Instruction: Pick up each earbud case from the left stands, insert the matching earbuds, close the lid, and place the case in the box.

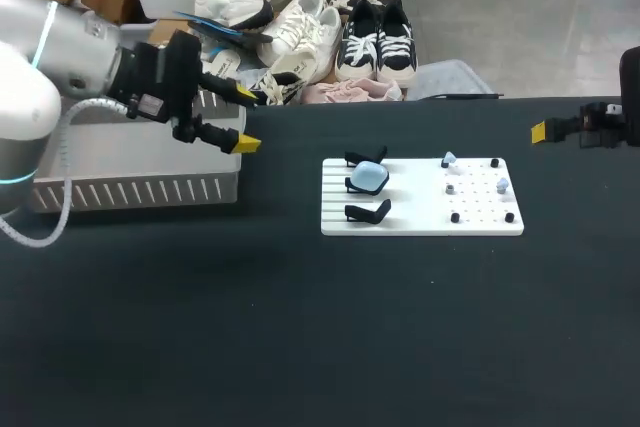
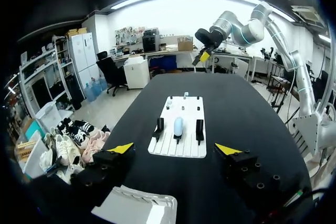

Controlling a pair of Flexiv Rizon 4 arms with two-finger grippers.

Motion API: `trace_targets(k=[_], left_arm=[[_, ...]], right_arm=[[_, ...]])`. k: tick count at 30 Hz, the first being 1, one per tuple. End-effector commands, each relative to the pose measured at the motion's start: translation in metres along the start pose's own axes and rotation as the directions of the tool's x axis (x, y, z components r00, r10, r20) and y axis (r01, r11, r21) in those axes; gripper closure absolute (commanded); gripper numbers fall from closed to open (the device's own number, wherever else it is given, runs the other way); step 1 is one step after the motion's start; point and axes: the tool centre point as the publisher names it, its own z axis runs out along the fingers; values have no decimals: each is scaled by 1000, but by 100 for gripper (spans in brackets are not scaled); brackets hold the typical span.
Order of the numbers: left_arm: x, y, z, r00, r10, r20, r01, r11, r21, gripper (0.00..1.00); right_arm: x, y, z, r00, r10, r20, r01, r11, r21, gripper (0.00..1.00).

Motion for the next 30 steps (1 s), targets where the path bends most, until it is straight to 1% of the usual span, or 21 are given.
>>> trace_targets(k=[1,3,4,7,12,18,24,30], left_arm=[[2,5,17,1000,-1,3,0,991,135,0],[3,4,26,1000,-7,-12,8,992,128,0],[5,5,30,999,-15,-32,18,993,115,0],[6,5,42,998,-49,-34,52,995,89,0],[7,1,58,998,-38,-40,41,997,67,0],[7,-3,75,1000,-9,-30,12,997,83,0],[10,1,95,999,-23,-32,25,997,70,0],[5,3,111,999,-30,-30,31,999,42,0]], right_arm=[[0,0,0,1000,0,0,0,1000,0,0],[0,0,0,1000,0,0,0,1000,0,0],[0,0,0,1000,0,0,0,1000,0,0],[0,0,0,1000,0,0,0,1000,0,0],[0,0,0,1000,0,0,0,1000,0,0],[0,0,0,1000,0,0,0,1000,0,0],[0,0,0,1000,0,0,0,1000,0,0],[0,0,0,1000,0,0,0,1000,0,0]])
